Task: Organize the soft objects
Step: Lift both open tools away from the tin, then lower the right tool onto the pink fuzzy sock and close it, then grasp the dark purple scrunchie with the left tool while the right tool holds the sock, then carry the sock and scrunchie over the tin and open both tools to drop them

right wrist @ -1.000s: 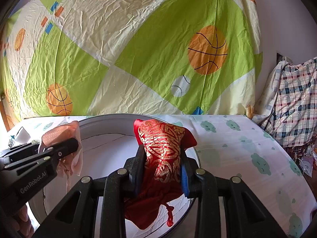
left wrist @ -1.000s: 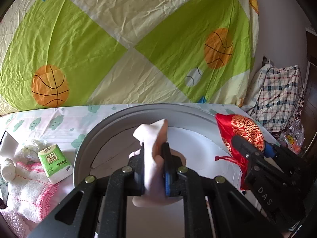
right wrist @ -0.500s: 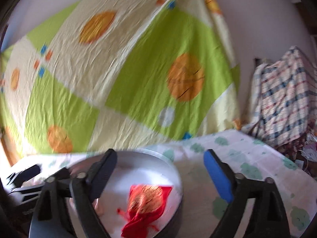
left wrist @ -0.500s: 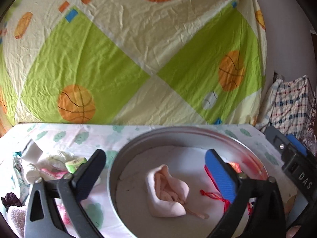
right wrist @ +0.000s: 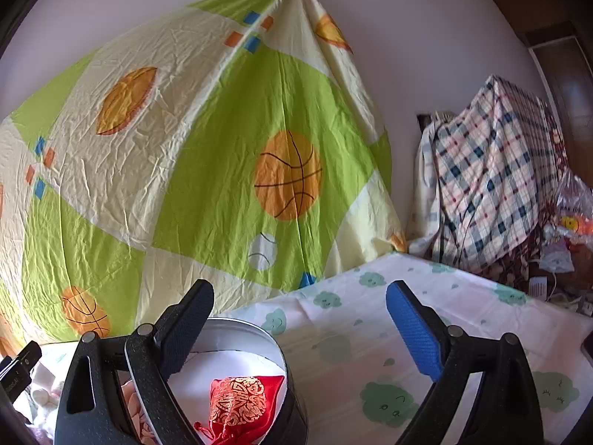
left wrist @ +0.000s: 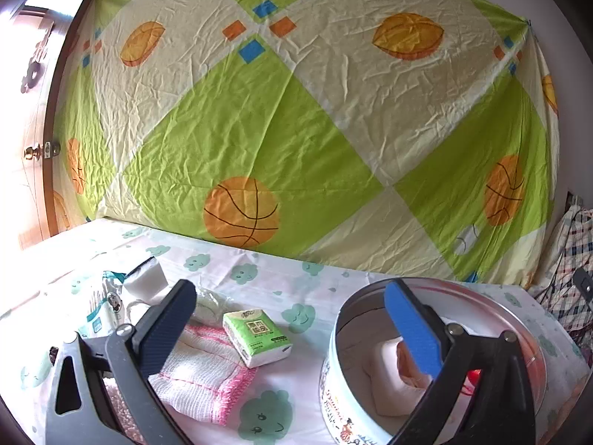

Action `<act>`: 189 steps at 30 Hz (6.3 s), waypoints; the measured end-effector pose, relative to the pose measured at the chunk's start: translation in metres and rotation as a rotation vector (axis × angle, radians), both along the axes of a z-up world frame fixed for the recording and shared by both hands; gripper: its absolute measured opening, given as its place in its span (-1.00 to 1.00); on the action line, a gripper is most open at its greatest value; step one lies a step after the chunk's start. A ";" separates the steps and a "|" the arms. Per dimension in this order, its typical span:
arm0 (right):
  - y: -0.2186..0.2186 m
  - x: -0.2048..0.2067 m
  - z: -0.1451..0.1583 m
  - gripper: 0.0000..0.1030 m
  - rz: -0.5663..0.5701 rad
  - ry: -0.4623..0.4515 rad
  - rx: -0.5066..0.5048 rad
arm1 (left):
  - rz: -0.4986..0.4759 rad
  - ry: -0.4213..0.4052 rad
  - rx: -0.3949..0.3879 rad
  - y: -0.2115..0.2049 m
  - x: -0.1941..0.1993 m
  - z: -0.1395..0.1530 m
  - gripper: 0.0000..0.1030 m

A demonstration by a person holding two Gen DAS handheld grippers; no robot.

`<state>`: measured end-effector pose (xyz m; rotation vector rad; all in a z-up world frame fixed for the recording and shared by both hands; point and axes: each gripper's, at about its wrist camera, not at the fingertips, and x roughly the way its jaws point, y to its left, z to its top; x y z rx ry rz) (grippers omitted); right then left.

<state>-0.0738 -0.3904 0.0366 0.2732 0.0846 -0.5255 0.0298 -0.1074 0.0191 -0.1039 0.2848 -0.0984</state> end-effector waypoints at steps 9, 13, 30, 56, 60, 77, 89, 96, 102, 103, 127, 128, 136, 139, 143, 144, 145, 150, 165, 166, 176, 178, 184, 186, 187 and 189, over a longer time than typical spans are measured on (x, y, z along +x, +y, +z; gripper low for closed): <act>0.022 -0.001 -0.001 0.86 -0.002 0.000 -0.083 | -0.022 0.017 0.051 0.003 -0.010 -0.011 0.99; 0.022 -0.005 -0.002 0.86 -0.005 -0.006 -0.038 | -0.035 0.020 0.077 0.004 -0.016 -0.015 0.99; 0.055 -0.014 -0.011 0.86 0.025 0.032 -0.025 | -0.115 0.036 0.104 0.016 -0.031 -0.015 0.99; 0.198 0.022 -0.021 0.86 0.388 0.129 -0.055 | 0.009 0.141 -0.016 0.134 -0.019 -0.023 0.99; 0.217 0.028 -0.023 0.86 0.441 0.151 -0.045 | 0.050 0.162 -0.011 0.157 -0.016 -0.025 0.99; 0.308 0.090 -0.059 0.86 0.855 0.462 0.049 | 0.237 0.286 -0.042 0.267 -0.002 -0.037 0.99; 0.354 0.128 -0.093 0.44 1.024 0.701 0.127 | 0.253 0.345 -0.120 0.292 0.003 -0.047 0.99; 0.354 0.124 -0.091 -0.06 1.064 0.712 0.113 | 0.247 0.340 -0.067 0.282 0.003 -0.045 0.99; 0.328 0.094 -0.069 -0.21 1.123 0.565 0.078 | 0.155 0.324 -0.023 0.262 0.002 -0.042 0.99; 0.321 0.089 -0.064 -0.21 1.107 0.531 0.059 | 0.121 0.325 -0.012 0.256 0.003 -0.042 0.99; 0.269 0.070 -0.034 -0.21 0.812 0.335 -0.080 | -0.122 0.621 0.175 0.188 0.043 -0.078 0.32; 0.270 0.068 -0.034 -0.21 0.810 0.331 -0.090 | -0.117 0.619 0.170 0.189 0.043 -0.078 0.17; 0.264 0.062 -0.028 -0.21 0.800 0.289 -0.083 | -0.087 0.601 0.123 0.201 0.042 -0.075 -0.20; 0.259 0.061 -0.025 -0.21 0.794 0.271 -0.066 | -0.064 0.545 0.116 0.205 0.034 -0.067 -0.20; 0.254 0.058 -0.022 -0.21 0.816 0.239 -0.038 | -0.015 0.448 0.059 0.217 0.018 -0.054 -0.20; 0.253 0.056 -0.021 -0.21 0.827 0.225 -0.029 | -0.003 0.417 0.035 0.221 0.013 -0.050 -0.20; 0.251 0.055 -0.019 -0.21 0.841 0.209 -0.020 | 0.004 0.385 0.005 0.225 0.009 -0.047 -0.20; 0.241 0.048 -0.013 -0.21 0.858 0.159 0.010 | 0.039 0.273 -0.072 0.223 -0.006 -0.034 -0.20; 0.185 0.034 0.001 -0.21 0.775 0.069 0.039 | -0.035 0.137 -0.091 0.152 -0.017 0.000 -0.20; 0.182 0.033 0.002 -0.21 0.771 0.062 0.044 | -0.043 0.132 -0.087 0.146 -0.017 0.002 -0.20; 0.152 0.024 0.007 -0.21 0.684 0.035 -0.002 | -0.134 0.110 -0.066 0.088 -0.014 0.014 -0.20; 0.146 0.024 0.008 -0.21 0.671 0.036 0.001 | -0.154 0.105 -0.061 0.077 -0.015 0.017 -0.20; 0.130 0.022 0.010 -0.21 0.641 0.033 0.000 | -0.195 0.084 -0.039 0.050 -0.016 0.025 -0.20; 0.126 0.021 0.010 -0.21 0.632 0.030 -0.003 | -0.203 0.079 -0.033 0.044 -0.017 0.028 -0.20; 0.124 0.020 0.010 -0.21 0.627 0.029 -0.005 | -0.207 0.078 -0.032 0.041 -0.017 0.028 -0.20; 0.121 0.018 0.011 -0.21 0.619 0.026 -0.009 | -0.214 0.076 -0.032 0.036 -0.018 0.030 -0.20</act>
